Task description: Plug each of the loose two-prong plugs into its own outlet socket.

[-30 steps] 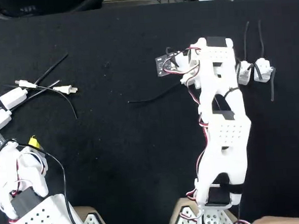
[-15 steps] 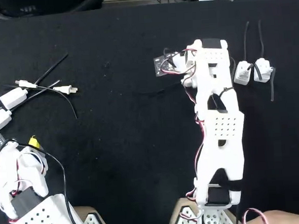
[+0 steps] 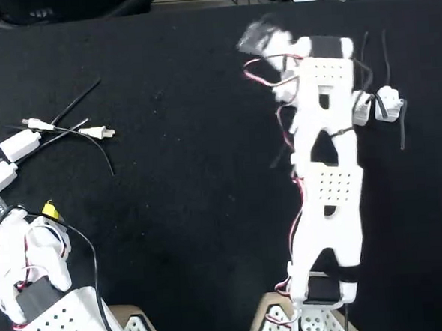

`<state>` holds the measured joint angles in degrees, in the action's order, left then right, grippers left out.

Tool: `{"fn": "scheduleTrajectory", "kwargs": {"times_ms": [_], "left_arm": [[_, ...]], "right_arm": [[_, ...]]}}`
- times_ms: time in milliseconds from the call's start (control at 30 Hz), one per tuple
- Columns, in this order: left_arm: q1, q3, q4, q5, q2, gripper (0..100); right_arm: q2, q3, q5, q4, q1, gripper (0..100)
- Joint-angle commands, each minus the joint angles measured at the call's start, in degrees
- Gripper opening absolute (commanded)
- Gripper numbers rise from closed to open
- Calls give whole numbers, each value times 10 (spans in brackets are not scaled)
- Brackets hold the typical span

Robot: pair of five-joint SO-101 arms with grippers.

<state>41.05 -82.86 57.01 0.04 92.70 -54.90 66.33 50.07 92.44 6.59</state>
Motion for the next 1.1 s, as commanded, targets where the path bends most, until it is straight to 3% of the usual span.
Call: {"fn": "scheduleTrajectory", "kwargs": {"times_ms": [0,200,567,767,867,1067], "left_arm": [[0,15,-11,0,6,224],[2,15,-11,0,6,224],[0,15,-11,0,6,224],[0,15,-11,0,6,224],[0,15,-11,0,6,224],[0,15,-11,0,6,224]], "right_arm": [[20,37,-206,2,32,11],[-28,41,-273,-57,70,11],[-102,42,-264,-88,60,17],[-103,44,-254,-87,41,188],[-101,76,-256,-79,45,234],[-103,210,-251,27,41,194]]}}
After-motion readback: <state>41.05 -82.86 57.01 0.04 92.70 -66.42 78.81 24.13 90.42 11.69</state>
